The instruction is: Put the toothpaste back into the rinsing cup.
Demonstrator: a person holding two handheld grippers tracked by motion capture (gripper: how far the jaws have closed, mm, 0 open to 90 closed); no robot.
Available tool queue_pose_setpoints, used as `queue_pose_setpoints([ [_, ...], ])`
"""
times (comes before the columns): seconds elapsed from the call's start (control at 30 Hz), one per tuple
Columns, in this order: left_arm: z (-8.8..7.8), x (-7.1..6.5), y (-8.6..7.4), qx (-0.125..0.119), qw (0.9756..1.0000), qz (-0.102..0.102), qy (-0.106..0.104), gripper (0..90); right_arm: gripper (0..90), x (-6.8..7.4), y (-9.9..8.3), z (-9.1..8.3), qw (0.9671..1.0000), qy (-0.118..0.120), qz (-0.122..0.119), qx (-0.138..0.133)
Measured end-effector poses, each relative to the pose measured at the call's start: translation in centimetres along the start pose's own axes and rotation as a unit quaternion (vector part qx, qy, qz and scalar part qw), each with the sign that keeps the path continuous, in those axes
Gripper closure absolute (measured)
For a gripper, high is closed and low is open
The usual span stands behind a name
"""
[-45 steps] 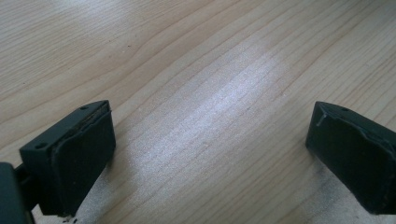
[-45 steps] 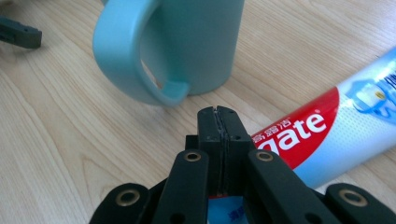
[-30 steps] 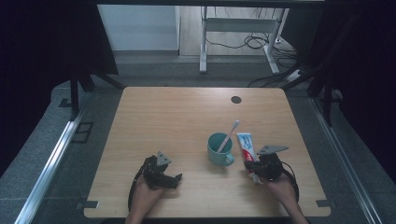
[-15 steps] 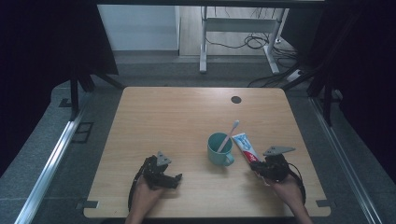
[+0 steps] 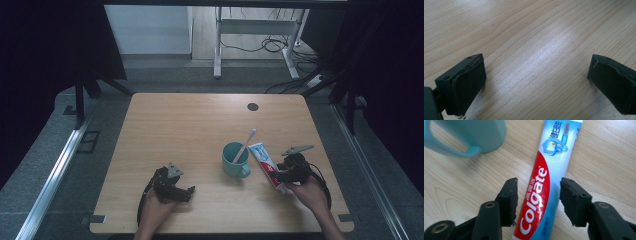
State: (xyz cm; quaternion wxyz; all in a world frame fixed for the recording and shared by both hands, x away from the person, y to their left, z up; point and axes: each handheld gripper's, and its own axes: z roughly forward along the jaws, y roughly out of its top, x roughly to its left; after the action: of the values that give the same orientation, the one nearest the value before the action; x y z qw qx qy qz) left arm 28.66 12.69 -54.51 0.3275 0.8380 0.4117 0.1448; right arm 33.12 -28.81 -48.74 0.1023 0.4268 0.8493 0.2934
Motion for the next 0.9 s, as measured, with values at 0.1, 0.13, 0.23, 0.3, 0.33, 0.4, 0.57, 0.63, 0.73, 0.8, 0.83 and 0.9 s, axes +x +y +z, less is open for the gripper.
queue_pose_setpoints([
  [0.1, 0.0, 0.0, 0.0, 0.0, 1.0, 0.0, 0.0, 1.7, 44.2, -0.2, 0.7, 0.4, 0.9998, -0.003, 0.0, 0.02],
  [0.13, 0.0, 0.0, 0.0, 0.0, 1.0, 0.0, 0.0, 1.7, 42.6, -0.2, 0.9, 0.4, 0.9996, -0.003, 0.003, 0.027],
  [0.23, 0.0, 0.0, 0.0, 0.0, 1.0, 0.0, 0.0, 1.7, 39.7, -0.3, 1.6, 0.9, 0.9987, -0.01, 0.004, 0.05],
  [0.3, 0.0, 0.0, 0.0, 0.0, 1.0, 0.0, 0.0, 1.7, 38.9, -0.5, 2.0, 1.2, 0.9977, -0.008, 0.012, 0.067],
  [0.33, 0.0, 0.0, 0.0, 0.001, 1.0, 0.0, 0.0, 1.7, 38.9, -0.6, 2.2, 1.3, 0.9971, -0.01, 0.013, 0.074],
  [0.4, 0.0, 0.0, 0.0, 0.001, 1.0, 0.0, 0.0, 1.7, 38.9, -0.8, 2.6, 1.7, 0.995, -0.016, 0.02, 0.097],
  [0.57, 0.0, 0.0, 0.0, 0.001, 1.0, 0.0, 0.0, 1.8, 36.2, -1.1, 3.7, 2.4, 0.9908, -0.021, 0.03, 0.13],
  [0.63, 0.0, 0.0, 0.0, 0.001, 1.0, 0.0, 0.0, 1.8, 35.0, -1.1, 4.1, 2.7, 0.9894, -0.023, 0.03, 0.14],
  [0.73, 0.0, 0.0, 0.0, 0.001, 1.0, 0.002, 0.0, 1.8, 35.0, -1.2, 4.7, 3.1, 0.9868, -0.024, 0.033, 0.157],
  [0.8, 0.0, 0.0, 0.0, 0.001, 1.0, 0.003, -0.001, 1.9, 35.0, -1.2, 5.1, 3.6, 0.9845, -0.025, 0.034, 0.17],
  [0.83, 0.0, 0.0, 0.0, 0.001, 1.0, 0.003, -0.001, 1.9, 35.0, -1.2, 5.4, 3.8, 0.9831, -0.025, 0.036, 0.178],
  [0.9, 0.0, 0.0, 0.0, 0.001, 1.0, 0.003, -0.001, 1.9, 35.3, -1.2, 5.6, 4.2, 0.9809, -0.025, 0.036, 0.19],
])
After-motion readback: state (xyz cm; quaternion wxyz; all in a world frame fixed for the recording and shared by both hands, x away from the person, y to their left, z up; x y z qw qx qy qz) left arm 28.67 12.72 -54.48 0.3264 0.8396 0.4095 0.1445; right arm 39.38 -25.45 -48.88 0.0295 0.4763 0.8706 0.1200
